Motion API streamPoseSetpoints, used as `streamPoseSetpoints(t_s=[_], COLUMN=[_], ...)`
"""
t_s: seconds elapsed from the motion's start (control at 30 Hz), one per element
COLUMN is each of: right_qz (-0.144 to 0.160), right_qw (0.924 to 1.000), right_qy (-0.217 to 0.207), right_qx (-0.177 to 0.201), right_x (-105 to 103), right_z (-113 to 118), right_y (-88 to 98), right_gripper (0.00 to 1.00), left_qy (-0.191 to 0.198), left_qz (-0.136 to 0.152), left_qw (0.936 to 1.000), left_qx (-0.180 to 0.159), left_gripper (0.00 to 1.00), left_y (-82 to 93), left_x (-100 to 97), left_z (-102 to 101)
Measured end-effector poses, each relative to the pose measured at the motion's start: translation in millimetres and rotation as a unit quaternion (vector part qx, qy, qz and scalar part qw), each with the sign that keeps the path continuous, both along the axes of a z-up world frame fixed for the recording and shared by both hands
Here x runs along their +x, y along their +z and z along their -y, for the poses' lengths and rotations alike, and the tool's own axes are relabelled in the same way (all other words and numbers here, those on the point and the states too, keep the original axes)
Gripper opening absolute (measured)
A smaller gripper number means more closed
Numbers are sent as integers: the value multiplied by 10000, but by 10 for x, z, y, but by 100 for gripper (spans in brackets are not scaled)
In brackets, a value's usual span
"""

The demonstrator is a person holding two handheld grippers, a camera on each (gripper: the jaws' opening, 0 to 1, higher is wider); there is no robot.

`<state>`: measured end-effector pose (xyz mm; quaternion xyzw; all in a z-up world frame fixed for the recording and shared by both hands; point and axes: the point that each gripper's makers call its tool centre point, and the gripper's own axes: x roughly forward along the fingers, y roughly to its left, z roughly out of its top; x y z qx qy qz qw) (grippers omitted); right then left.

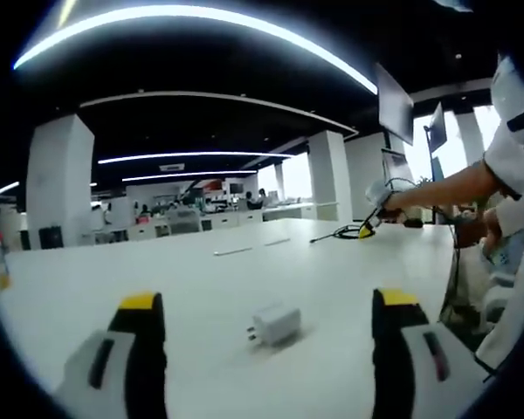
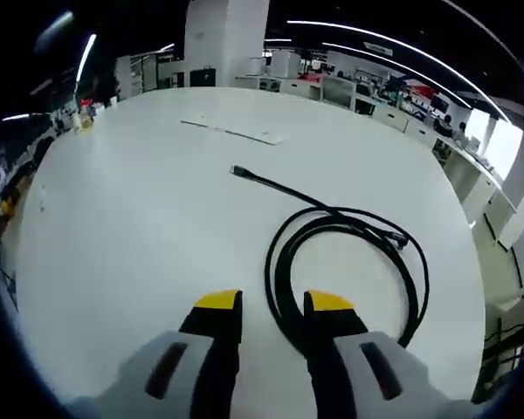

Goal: Plug the desk Type‑C cable into the charger adapter.

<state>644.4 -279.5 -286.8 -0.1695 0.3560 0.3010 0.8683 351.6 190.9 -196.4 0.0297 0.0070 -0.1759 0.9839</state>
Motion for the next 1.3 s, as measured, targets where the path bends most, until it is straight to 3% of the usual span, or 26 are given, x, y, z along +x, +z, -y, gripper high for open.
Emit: streamPoseSetpoints(t_s=[0.2, 0.7, 1.3], right_qz=[-184, -436, -463], right_qw=[9997, 9986, 9963], right_qy=[157, 242, 382], right_qx=[-37, -151, -620], right_x=[183, 149, 76], right_z=[34, 6, -34], right_y=[-49, -62, -57], right_gripper=[23, 13, 7], left_qy=[35, 64, 97], left_qz=[-24, -54, -39], left_qw=[10000, 10000, 9999], left_qx=[26, 15, 4], left_gripper=[99, 99, 98], left_y=[-3, -12, 8], left_x=[-15, -21, -37], left_z=[-19, -57, -75])
